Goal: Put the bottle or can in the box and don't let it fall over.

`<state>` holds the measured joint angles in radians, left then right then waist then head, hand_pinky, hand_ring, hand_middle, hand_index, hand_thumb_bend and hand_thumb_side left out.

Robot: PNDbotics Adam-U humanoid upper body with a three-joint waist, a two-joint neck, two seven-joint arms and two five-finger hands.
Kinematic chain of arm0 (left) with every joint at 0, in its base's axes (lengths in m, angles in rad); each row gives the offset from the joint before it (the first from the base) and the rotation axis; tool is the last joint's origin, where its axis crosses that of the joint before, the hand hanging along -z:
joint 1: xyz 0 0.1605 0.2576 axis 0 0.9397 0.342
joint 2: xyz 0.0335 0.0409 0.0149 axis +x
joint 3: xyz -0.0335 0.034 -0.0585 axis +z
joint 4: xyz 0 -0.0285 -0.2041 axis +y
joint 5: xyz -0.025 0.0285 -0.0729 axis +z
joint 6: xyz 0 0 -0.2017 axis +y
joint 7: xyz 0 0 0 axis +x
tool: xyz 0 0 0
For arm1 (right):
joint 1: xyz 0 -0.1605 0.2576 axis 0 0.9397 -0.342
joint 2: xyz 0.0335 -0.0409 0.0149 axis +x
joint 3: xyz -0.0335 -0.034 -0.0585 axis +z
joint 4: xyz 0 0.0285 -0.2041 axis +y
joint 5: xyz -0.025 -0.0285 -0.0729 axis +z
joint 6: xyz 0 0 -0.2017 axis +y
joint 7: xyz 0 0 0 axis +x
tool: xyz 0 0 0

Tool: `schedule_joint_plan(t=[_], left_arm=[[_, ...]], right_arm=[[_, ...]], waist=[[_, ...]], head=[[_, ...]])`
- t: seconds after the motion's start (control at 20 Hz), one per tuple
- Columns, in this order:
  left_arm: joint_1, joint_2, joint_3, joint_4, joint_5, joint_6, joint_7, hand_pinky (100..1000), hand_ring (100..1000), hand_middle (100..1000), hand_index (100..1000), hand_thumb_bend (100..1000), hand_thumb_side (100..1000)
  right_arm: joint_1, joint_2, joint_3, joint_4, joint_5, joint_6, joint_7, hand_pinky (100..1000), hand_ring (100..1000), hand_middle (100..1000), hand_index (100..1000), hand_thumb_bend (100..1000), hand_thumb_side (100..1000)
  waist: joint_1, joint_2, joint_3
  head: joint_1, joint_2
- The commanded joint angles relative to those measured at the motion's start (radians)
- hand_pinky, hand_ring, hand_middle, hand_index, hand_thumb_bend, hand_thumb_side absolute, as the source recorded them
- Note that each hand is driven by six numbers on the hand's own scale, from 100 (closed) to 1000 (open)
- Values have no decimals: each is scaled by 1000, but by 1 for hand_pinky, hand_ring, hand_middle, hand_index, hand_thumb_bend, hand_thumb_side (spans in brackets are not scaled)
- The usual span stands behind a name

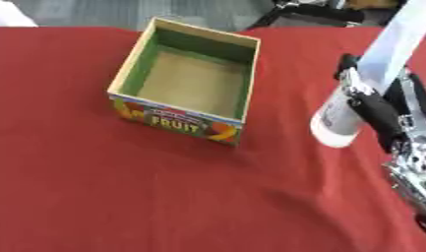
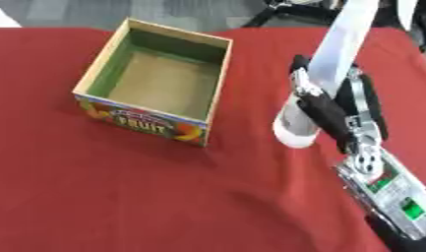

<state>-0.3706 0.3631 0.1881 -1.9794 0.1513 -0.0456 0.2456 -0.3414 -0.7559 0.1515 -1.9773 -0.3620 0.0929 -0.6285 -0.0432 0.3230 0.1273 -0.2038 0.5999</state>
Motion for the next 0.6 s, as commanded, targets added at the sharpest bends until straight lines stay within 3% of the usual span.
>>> schedule_joint_plan(t=[0.05, 0.3, 0.5, 0.55, 0.6], left_arm=[[-23, 4, -5, -21, 10, -2, -10, 494, 1000, 1000, 590, 130, 696], [-44, -8, -16, -21, 18, 1, -23, 492, 1000, 1000, 589, 133, 703], [-71, -14, -29, -21, 26, 0, -37, 492, 1000, 1000, 589, 134, 702], [-82, -14, -34, -21, 29, -1, -41, 493, 1000, 1000, 589, 123, 684], [-96, -13, -40, -21, 33, -2, -46, 493, 1000, 1000, 589, 137, 700]], right_arm=[[-52, -74, -30, -17, -45, 30, -42, 907, 591, 130, 113, 100, 442], [-127, -130, -40, 44, -113, 54, -83, 904, 590, 130, 116, 100, 435], [-160, -185, -64, 60, -127, 32, -94, 904, 599, 132, 117, 100, 442], [-165, -198, -71, 62, -126, 24, -98, 906, 603, 139, 121, 100, 371], [-166, -207, -78, 61, -123, 15, -101, 906, 604, 140, 122, 100, 438]], waist=[[1, -9, 12], [-8, 12, 52], [-25, 30, 96], [-34, 37, 113], [-43, 43, 128]], head=[[-21, -24], [-53, -37], [-70, -51], [-74, -62], [-79, -72]])
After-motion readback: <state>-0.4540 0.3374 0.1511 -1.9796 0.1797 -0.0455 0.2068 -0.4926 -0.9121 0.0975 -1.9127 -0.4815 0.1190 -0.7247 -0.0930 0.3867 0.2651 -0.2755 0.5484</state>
